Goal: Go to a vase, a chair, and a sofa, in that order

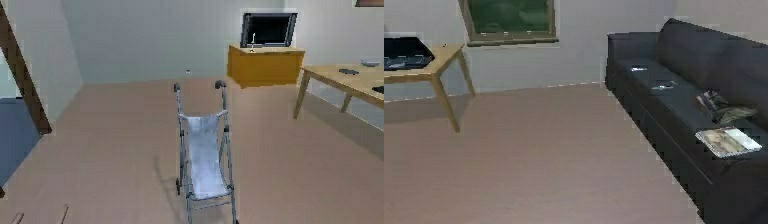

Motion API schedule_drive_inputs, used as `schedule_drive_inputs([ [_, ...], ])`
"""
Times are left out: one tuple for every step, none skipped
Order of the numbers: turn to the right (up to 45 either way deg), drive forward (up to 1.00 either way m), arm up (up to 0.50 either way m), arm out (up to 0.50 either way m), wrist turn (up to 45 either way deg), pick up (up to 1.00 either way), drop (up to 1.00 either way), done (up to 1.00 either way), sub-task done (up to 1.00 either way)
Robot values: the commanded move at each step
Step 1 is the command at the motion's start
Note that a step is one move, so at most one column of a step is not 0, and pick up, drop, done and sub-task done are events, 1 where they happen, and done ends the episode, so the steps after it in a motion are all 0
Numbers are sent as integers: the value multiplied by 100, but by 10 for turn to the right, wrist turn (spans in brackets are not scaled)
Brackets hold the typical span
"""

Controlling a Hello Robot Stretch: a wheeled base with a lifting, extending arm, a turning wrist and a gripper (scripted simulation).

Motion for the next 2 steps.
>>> schedule_drive_inputs([
  [450,0,0,0,0,0,0,0,0],
  [330,0,0,0,0,0,0,0,0],
])
